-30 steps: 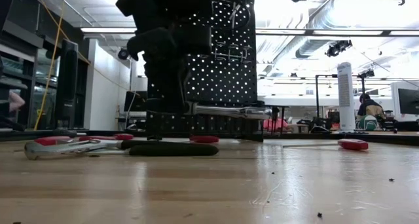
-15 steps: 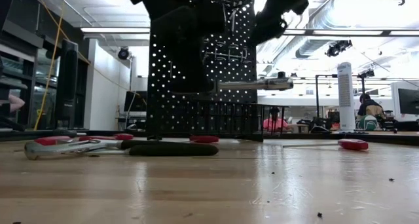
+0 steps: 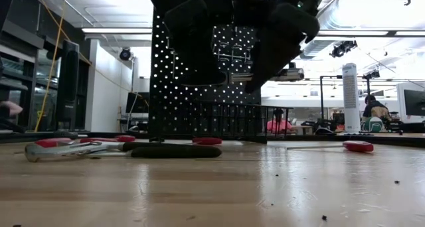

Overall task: Hang tools onto peg board
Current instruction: Put the gray ratchet wrench into the wire basket on the peg board

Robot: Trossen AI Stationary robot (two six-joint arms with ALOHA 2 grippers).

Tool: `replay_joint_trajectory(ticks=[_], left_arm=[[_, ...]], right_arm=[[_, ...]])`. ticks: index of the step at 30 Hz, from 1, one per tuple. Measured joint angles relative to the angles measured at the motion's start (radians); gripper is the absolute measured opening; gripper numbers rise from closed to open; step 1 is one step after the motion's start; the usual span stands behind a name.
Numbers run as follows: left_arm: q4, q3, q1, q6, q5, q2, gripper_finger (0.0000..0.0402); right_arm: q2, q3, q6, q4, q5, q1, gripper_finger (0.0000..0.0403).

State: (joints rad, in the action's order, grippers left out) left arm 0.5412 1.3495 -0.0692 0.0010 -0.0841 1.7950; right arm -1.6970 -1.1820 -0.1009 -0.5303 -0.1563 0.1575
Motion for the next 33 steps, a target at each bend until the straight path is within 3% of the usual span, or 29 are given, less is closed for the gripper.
replay_joint_trajectory(ticks=[2,6,7,15,21,24,28,33], left_arm=[[0.001,0.000,0.000,0.000,-0.001,0.000,0.0084],[0.000,0.000,-0.001,0.000,-0.001,-0.001,0.0084],[0.000,0.000,-0.001,0.001,-0.003,-0.001,0.0084],[-0.004,0.003,0.000,-0.057,0.031,-0.022,0.0087],[0.105,0.002,0.002,-0.175,0.046,-0.120,0.0213],[0.184,0.002,-0.007,-0.222,0.043,-0.179,0.0248],[0.194,-0.033,-0.044,-0.313,-0.010,-0.254,0.0255],[0.077,-0.152,-0.139,-0.500,-0.120,-0.378,0.0250]], right_arm=[[0.006,0.000,0.000,0.005,-0.030,0.005,0.0191],[0.025,0.000,-0.006,0.008,-0.053,0.007,0.0042],[0.028,0.000,-0.003,0.007,-0.048,0.007,0.0028],[0.034,-0.084,-0.003,-0.123,-0.029,0.007,0.0026],[0.085,-0.142,0.081,-0.229,-0.026,-0.007,0.0026],[0.129,-0.142,0.123,-0.310,-0.055,-0.047,0.0026],[0.170,-0.142,0.239,-0.320,-0.106,-0.117,0.0026],[0.147,-0.142,0.457,-0.281,-0.131,-0.212,0.0026]])
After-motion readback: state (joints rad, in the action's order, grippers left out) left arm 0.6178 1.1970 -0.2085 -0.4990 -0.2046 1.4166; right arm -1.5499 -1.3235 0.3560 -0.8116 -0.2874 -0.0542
